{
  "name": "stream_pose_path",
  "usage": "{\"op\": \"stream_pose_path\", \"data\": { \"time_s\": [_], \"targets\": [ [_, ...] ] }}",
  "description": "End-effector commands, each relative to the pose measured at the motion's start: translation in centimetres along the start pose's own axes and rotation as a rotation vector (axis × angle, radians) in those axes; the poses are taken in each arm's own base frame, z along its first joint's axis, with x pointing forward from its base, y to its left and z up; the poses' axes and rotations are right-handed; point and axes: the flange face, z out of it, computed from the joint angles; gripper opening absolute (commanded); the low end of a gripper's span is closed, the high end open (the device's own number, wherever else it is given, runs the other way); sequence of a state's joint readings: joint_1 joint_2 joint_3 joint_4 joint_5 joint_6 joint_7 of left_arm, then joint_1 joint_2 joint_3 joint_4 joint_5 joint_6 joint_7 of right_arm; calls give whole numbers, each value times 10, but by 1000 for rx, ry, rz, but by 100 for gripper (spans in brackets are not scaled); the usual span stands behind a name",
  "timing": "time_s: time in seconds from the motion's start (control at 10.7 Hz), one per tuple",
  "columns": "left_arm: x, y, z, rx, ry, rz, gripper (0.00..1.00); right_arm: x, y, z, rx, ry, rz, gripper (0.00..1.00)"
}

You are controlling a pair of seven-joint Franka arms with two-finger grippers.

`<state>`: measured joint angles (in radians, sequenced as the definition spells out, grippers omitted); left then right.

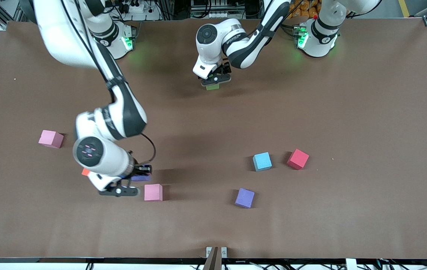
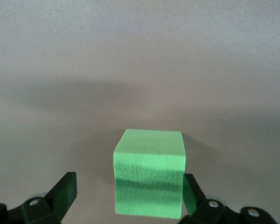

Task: Arrange blocks into number 1
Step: 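Grasp the blue cube with the right gripper while the left gripper lifts green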

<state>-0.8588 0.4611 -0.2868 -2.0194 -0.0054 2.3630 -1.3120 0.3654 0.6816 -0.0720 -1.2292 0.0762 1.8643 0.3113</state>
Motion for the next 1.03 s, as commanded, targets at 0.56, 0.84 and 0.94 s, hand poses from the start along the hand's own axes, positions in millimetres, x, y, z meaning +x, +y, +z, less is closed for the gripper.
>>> {"op": "stream_pose_path", "data": {
  "time_s": [0.56, 0.84, 0.94],
  "targets": [
    [0, 16, 16, -29, -27, -55, 100, -25, 42, -96, 34, -1, 7, 0],
    [2, 19, 11, -38, -19, -69, 0, -33, 48, -125, 45, 22, 18, 0],
    [4, 23, 7, -49, -12, -54, 0, -36, 49, -133, 49, 32, 20, 0]
  ]
}}
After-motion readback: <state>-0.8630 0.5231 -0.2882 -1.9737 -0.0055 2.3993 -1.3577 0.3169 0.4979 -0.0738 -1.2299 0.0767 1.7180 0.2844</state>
